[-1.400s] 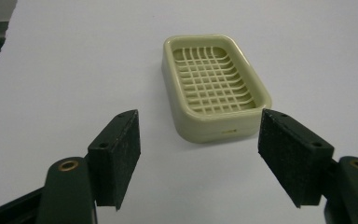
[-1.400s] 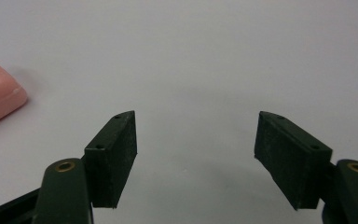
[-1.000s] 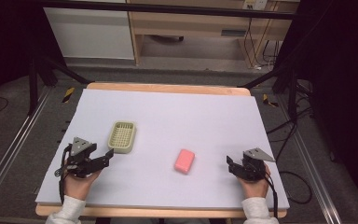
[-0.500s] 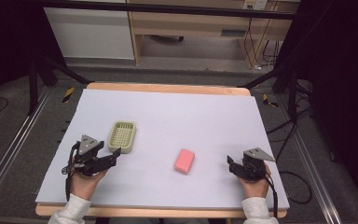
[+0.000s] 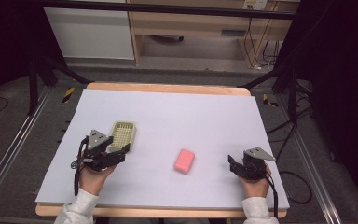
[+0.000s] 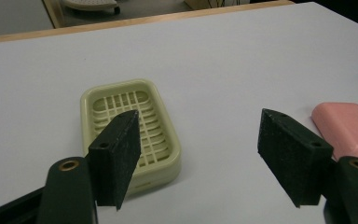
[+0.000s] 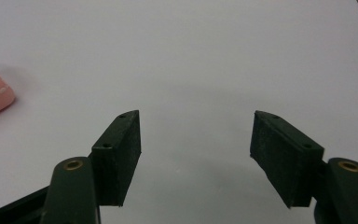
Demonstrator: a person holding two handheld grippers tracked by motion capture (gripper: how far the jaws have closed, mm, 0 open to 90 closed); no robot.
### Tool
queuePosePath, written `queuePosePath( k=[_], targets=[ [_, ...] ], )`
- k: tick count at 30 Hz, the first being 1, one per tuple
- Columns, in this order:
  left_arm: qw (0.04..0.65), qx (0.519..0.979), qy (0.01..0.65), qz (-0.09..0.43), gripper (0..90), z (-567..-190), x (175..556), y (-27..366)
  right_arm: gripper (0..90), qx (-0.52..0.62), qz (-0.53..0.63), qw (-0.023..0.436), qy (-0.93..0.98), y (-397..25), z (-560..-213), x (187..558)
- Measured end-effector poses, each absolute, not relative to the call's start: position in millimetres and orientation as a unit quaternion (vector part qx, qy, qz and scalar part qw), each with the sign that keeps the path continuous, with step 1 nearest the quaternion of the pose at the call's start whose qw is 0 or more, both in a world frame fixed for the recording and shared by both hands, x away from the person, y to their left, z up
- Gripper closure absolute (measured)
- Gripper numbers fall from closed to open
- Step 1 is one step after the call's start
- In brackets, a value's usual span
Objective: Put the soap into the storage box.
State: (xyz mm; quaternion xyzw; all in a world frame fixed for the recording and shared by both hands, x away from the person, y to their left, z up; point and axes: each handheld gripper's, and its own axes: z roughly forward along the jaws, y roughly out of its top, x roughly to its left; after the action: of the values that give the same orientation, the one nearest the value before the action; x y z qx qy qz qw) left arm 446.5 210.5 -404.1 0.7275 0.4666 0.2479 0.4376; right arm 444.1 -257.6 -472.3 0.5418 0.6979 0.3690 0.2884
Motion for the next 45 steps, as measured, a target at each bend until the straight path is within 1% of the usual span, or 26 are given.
queuePosePath(
  k=[15, 35, 45],
  targets=[
    [0.434, 0.744, 0.450, 0.236, 29.6, -400, 453, 181, 34.1, 0.541, 0.372, 0.285, 0.698, -256, -471, 444],
    [0.429, 0.765, 0.424, 0.226, 29.3, -397, 460, 145, 40.4, 0.539, 0.363, 0.284, 0.705, -253, -472, 447],
    [0.429, 0.772, 0.417, 0.217, 29.1, -398, 463, 130, 40.1, 0.540, 0.362, 0.282, 0.705, -253, -471, 446]
  ],
)
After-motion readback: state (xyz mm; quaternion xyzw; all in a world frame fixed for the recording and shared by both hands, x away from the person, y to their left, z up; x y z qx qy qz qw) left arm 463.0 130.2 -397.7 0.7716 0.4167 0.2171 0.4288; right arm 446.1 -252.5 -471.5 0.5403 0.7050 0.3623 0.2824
